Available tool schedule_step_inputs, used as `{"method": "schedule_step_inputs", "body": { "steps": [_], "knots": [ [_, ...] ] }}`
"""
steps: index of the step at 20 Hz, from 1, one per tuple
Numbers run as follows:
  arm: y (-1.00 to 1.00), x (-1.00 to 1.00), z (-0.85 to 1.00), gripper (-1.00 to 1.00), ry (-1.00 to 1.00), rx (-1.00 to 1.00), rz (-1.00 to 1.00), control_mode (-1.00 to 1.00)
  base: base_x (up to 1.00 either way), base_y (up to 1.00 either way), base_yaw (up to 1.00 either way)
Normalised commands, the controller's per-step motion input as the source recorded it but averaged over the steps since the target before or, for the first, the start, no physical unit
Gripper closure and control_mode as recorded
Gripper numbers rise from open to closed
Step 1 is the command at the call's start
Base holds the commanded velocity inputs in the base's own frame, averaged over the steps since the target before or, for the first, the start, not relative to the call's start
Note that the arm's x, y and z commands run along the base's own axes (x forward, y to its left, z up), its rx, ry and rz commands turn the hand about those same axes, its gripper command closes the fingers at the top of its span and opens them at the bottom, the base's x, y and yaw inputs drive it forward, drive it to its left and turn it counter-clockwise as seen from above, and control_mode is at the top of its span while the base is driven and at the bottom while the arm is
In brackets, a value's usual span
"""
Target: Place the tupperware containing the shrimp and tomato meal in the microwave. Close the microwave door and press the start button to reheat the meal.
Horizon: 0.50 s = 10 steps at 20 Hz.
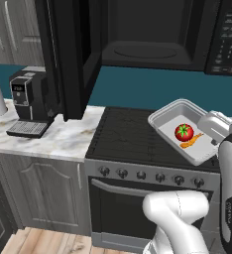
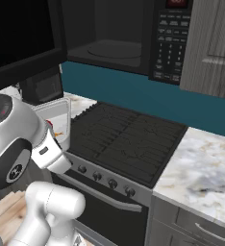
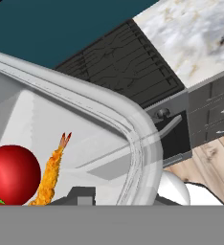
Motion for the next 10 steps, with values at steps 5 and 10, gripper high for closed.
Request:
{"method": "schedule_step_inputs", "body": {
  "steps": [5, 10],
  "knots": [
    [0.00, 0.00, 0.00, 1.00, 0.00, 0.00, 0.00, 1.00, 0.25, 0.00, 0.27],
    [0.00, 0.00, 0.00, 1.00, 0.00, 0.00, 0.00, 1.00, 0.38, 0.00, 0.22]
  ]
}}
